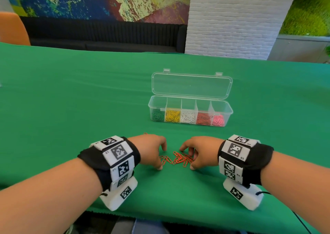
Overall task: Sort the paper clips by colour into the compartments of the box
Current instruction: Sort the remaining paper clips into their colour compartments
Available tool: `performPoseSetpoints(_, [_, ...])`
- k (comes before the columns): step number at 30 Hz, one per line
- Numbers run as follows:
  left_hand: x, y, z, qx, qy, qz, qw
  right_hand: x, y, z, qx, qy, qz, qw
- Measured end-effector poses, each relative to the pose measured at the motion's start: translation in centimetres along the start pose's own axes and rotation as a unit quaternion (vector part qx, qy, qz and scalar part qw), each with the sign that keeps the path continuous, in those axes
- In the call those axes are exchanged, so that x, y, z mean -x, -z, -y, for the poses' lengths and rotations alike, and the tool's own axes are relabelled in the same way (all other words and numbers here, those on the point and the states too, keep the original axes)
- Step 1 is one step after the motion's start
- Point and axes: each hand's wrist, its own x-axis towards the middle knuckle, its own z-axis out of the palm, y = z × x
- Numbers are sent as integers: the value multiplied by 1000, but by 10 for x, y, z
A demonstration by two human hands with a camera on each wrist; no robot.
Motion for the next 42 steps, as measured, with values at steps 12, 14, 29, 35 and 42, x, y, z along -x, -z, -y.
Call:
performPoseSetpoints(12, [-10, -5, -41, 34, -32, -67, 997, -5, -2, 9, 1, 5, -49, 999])
performPoseSetpoints(14, [-10, -5, -41, 30, -32, -72, 996, -6, -2, 8, 7, 9, -50, 999])
performPoseSetpoints(29, [-13, 5, -24, 58, -39, -37, 997, -6, 2, 0, -8, -42, -8, 999])
performPoseSetpoints(35, [-23, 27, -15, 266, -36, -55, 962, -4, 12, -10, -15, -57, 0, 998])
performPoseSetpoints(42, [-57, 69, -31, 408, -43, -148, 900, -9, 39, -47, -145, -93, -108, 979])
